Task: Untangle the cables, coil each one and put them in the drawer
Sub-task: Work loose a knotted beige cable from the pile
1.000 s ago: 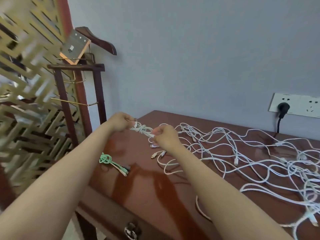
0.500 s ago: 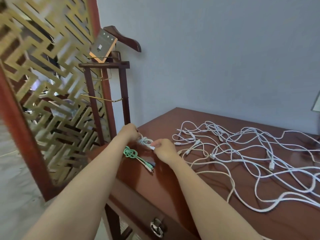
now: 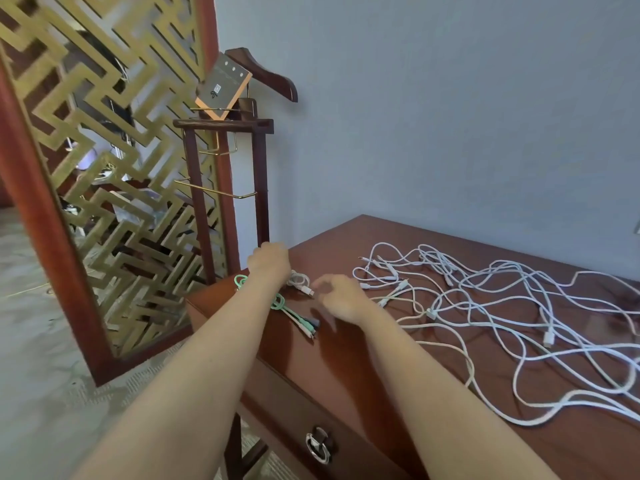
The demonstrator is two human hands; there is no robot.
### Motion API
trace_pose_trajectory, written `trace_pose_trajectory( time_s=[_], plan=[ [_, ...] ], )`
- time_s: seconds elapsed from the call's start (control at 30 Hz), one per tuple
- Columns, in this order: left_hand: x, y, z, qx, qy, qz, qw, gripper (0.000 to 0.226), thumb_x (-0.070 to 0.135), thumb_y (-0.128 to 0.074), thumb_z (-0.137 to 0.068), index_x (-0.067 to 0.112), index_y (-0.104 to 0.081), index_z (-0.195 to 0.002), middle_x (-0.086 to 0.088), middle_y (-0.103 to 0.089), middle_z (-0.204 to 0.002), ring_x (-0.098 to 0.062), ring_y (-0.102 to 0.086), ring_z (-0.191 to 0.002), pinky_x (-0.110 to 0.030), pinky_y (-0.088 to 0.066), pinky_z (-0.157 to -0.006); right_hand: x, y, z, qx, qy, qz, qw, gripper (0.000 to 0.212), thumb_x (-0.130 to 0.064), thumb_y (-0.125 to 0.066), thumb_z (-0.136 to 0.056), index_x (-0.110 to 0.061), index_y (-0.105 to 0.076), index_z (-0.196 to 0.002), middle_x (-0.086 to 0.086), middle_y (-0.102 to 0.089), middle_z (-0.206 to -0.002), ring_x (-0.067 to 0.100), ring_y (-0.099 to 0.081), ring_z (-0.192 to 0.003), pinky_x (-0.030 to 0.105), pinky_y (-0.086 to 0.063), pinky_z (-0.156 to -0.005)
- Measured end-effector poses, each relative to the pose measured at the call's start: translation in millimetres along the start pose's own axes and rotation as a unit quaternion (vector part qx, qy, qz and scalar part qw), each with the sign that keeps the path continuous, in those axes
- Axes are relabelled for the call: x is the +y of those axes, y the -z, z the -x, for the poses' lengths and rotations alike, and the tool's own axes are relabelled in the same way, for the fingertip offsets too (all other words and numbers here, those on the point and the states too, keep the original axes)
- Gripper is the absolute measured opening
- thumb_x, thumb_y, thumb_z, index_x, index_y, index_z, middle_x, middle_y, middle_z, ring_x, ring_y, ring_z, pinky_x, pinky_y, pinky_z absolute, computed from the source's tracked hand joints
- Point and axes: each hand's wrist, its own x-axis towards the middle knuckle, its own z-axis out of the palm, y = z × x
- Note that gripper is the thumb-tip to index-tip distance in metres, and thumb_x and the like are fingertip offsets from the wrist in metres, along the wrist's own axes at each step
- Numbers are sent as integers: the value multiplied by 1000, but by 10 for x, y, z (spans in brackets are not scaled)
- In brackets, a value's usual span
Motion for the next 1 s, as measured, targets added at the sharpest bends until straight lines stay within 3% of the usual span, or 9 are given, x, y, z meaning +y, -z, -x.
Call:
trace_pose_trajectory(
  time_s=[0.07, 0.2, 0.37, 0.53, 0.63, 0.73, 0.83, 0.93, 1.0],
  plan=[
    [112, 61, 3, 6, -30, 3, 1000, 35, 0, -42, -91, 3, -51, -125, -16, -50, -127, -32, -49, -118, -37, -43, -91, 98, 170, 27, 22, -7, -10, 1000, 35, -3, -42, -85, -21, -65, -105, 6, -60, -122, 27, -47, -121, 33, -38, -103],
    [425, 134, 56, -42, -105, 56, 992, 36, 1, -43, -89, 9, -61, -118, -12, -58, -124, -31, -56, -111, -38, -47, -92, 270, 541, 150, 42, -22, 6, 999, 26, 0, -44, -87, -16, -65, -90, 8, -62, -118, 26, -56, -113, 26, -42, -82],
    [823, 61, 225, -132, -182, 110, 968, 22, 13, -59, -87, 16, -68, -107, -8, -63, -119, -28, -57, -111, -36, -46, -96, 441, 821, 312, 88, -59, 141, 984, 31, -4, -45, -86, -8, -63, -112, 12, -60, -122, 29, -53, -115, 31, -41, -94],
    [1065, -185, 374, -164, -213, 102, 958, 23, 13, -58, -88, 19, -67, -109, -9, -60, -122, -28, -57, -110, -33, -47, -93, 643, 786, 447, 45, -120, 359, 924, 41, -41, -46, -93, -17, -53, -126, 13, -45, -137, 33, -35, -129, 43, -27, -106],
    [1131, -268, 411, -166, -230, 89, 955, 22, 16, -54, -90, 20, -66, -108, -9, -58, -125, -29, -53, -116, -37, -44, -98, 724, 749, 470, 84, -118, 370, 918, 32, -26, -47, -93, -16, -53, -123, 12, -44, -136, 31, -34, -129, 44, -24, -107],
    [1183, -238, 441, -154, -253, 83, 952, 21, 18, -52, -91, 17, -66, -107, -9, -60, -120, -29, -54, -113, -38, -45, -95, 719, 763, 483, 133, -103, 343, 924, 28, -20, -43, -94, -15, -58, -117, 11, -47, -132, 32, -36, -127, 45, -25, -106],
    [1272, -113, 480, -135, -305, 107, 937, 19, 21, -49, -95, 10, -64, -100, -12, -63, -109, -29, -56, -105, -35, -44, -87, 671, 875, 502, 219, -63, 279, 933, 26, -22, -44, -93, -15, -65, -107, 11, -58, -119, 31, -48, -117, 40, -36, -96],
    [1412, 50, 520, -126, -316, 195, 920, 23, 14, -43, -97, 2, -63, -98, -16, -65, -105, -28, -60, -97, -30, -43, -78, 638, 1076, 562, 287, -35, 125, 949, 15, -17, -52, -87, -15, -67, -87, 8, -66, -99, 29, -58, -100, 32, -41, -80],
    [1526, 161, 578, -152, -295, 285, 899, 24, 15, -41, -99, 4, -61, -93, -14, -68, -95, -20, -65, -74, -24, -49, -67, 643, 1208, 624, 303, -20, -24, 952, 5, -15, -58, -85, -15, -62, -88, 5, -65, -93, 24, -58, -89, 28, -40, -75]
  ],
)
